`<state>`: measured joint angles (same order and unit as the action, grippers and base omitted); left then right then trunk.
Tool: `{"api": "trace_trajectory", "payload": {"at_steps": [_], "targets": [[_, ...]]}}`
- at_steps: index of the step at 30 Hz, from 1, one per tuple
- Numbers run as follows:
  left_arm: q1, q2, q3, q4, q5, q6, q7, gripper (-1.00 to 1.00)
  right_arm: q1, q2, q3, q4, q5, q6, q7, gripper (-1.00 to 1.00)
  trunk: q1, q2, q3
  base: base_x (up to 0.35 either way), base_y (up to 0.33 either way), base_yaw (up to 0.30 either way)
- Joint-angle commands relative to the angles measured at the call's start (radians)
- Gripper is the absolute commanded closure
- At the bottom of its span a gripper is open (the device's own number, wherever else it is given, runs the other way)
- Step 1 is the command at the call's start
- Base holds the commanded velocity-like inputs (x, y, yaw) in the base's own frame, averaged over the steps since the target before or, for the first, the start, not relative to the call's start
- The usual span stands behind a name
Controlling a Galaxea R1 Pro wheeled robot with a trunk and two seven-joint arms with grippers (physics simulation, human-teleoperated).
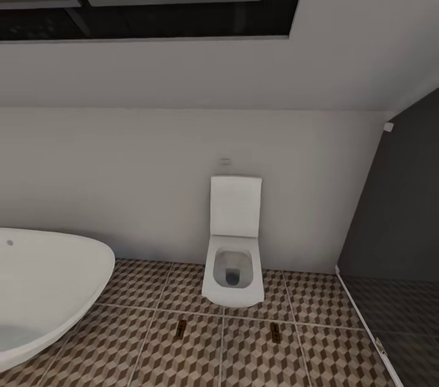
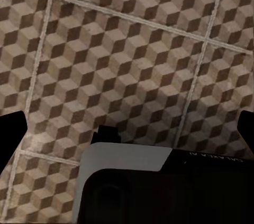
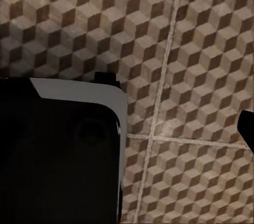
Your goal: Take the four mousetraps from the cabinet in the bathroom and place them on the bathroom floor. Make sure all four end up on the same floor surface, and ensure that at least two of them are either under or directly next to the same bathroom sink.
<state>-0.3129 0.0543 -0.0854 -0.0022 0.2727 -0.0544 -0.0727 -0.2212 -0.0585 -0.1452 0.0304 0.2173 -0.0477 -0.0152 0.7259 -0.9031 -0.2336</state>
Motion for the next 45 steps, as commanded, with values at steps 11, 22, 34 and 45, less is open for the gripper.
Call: {"api": "trace_trajectory", "payload": {"at_steps": [11, 22, 34, 45], "targets": [[0.066, -0.024, -0.008, 0.001, 0.01, -0.006, -0.004, -1.0, 0.087, -0.001, -0.008, 0.002, 0.011, -0.036, -0.002, -1.0, 0.0, -0.001, -0.001, 0.0, 0.0, 0.0], [0.088, -0.04, -0.008, 0.002, 0.01, -0.007, -0.004, -1.0, 0.1, 0.0, -0.008, 0.002, 0.01, -0.061, -0.002, -1.0, 0.0, -0.001, -0.001, 0.0, 0.0, 0.0], [0.093, -0.047, -0.009, 0.002, 0.01, -0.027, -0.004, -1.0, 0.102, 0.003, -0.01, 0.002, 0.01, -0.064, -0.002, -1.0, 0.0, -0.001, -0.001, 0.0, 0.0, 0.0], [0.105, -0.048, -0.009, 0.001, 0.01, -0.043, -0.004, -1.0, 0.102, 0.003, -0.013, -0.004, 0.014, -0.064, -0.002, -1.0, 0.0, -0.001, -0.001, 0.0, 0.0, 0.0]]}}
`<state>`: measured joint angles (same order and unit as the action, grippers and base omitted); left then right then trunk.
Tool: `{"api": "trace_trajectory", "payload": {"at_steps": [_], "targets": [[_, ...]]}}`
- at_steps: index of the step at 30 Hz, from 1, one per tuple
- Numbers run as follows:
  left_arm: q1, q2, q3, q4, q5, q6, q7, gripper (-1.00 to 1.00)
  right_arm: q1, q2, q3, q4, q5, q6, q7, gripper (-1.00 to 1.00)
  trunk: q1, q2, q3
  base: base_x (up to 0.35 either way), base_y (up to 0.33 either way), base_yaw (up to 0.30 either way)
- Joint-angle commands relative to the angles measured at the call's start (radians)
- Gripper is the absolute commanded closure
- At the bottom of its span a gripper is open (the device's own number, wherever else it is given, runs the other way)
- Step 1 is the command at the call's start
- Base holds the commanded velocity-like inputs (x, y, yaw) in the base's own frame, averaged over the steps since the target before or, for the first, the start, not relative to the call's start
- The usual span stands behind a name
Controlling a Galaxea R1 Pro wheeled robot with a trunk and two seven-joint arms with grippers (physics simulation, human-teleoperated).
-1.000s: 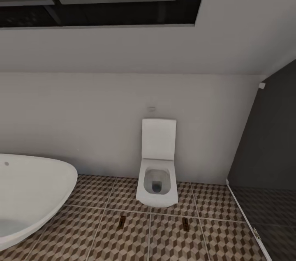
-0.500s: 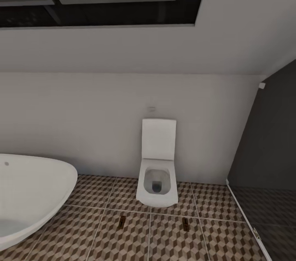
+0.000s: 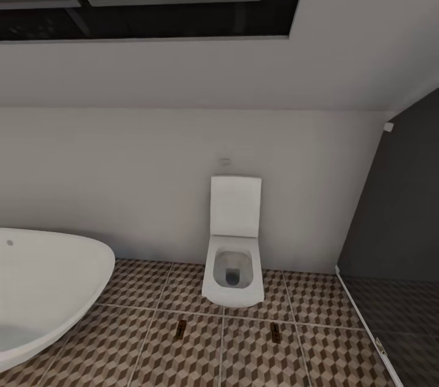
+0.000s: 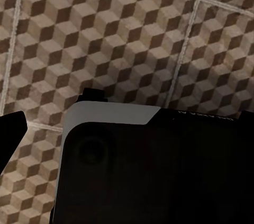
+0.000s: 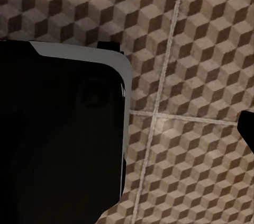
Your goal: Take the four mousetraps from the cabinet in the bathroom and place them on the bathroom floor. Make sure all four end up on the same floor surface, and ensure that at least two of them are either under or directly next to the same bathroom sink.
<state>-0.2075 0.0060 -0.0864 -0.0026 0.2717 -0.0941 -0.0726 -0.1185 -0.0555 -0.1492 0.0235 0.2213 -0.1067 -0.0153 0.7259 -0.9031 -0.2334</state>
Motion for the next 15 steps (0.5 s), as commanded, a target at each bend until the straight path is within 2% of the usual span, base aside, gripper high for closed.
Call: {"api": "trace_trajectory", "payload": {"at_steps": [1, 15], "targets": [[0.0, 0.0, -0.008, 0.001, 0.011, -0.004, -0.004, -1.0, -0.001, 0.0, -0.009, 0.0, 0.01, -0.005, -0.002, -1.0, 0.0, -0.001, -0.001, 0.0, 0.0, 0.0], [0.0, 0.0, -0.009, 0.001, 0.009, -0.003, -0.003, -1.0, -0.001, 0.003, -0.01, -0.006, 0.007, -0.005, -0.002, -1.0, 0.0, -0.001, -0.001, 0.0, 0.0, 0.0]]}}
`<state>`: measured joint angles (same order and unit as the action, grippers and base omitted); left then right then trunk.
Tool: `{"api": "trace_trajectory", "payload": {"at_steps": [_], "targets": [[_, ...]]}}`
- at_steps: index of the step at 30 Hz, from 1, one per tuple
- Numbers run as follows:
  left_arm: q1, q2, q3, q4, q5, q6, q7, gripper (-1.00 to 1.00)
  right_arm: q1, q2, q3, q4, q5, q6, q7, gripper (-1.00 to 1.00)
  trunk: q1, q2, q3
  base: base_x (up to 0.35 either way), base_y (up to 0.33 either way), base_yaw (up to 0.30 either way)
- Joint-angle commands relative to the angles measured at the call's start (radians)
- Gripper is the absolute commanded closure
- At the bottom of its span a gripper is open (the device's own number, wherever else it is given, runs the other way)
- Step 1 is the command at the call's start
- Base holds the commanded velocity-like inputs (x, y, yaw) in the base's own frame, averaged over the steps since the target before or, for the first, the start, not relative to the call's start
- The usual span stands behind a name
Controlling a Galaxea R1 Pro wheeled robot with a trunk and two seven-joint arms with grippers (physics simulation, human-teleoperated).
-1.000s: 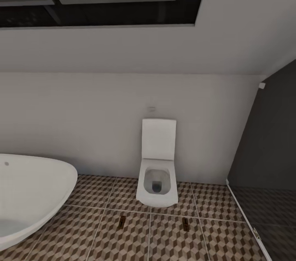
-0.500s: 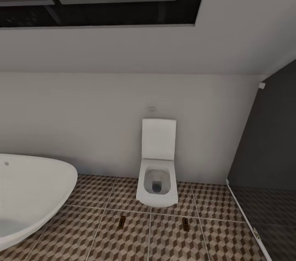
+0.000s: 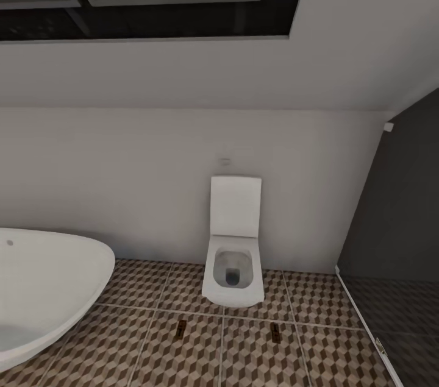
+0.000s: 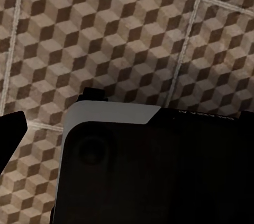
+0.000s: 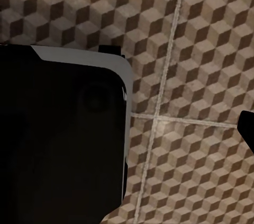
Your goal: Take the four mousetraps from the cabinet in the bathroom and place them on the bathroom floor. Make sure all four end up on the same floor surface, and ensure that at least two of them are either under or directly next to the same bathroom sink.
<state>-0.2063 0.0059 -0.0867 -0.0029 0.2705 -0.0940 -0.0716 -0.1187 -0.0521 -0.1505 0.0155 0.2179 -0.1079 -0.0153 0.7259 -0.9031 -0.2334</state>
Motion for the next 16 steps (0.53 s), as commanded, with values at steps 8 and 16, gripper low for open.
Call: {"api": "trace_trajectory", "payload": {"at_steps": [8, 16], "targets": [[-0.001, 0.0, -0.008, 0.001, 0.01, -0.003, -0.005, -1.0, -0.001, 0.0, -0.008, 0.002, 0.011, -0.004, -0.001, -1.0, 0.0, -0.001, -0.001, 0.0, 0.0, 0.0], [-0.001, 0.0, -0.008, 0.001, 0.009, -0.003, -0.005, -1.0, -0.001, 0.0, -0.007, 0.001, 0.012, -0.004, -0.002, -1.0, 0.0, -0.001, -0.001, 0.0, 0.0, 0.0]]}}
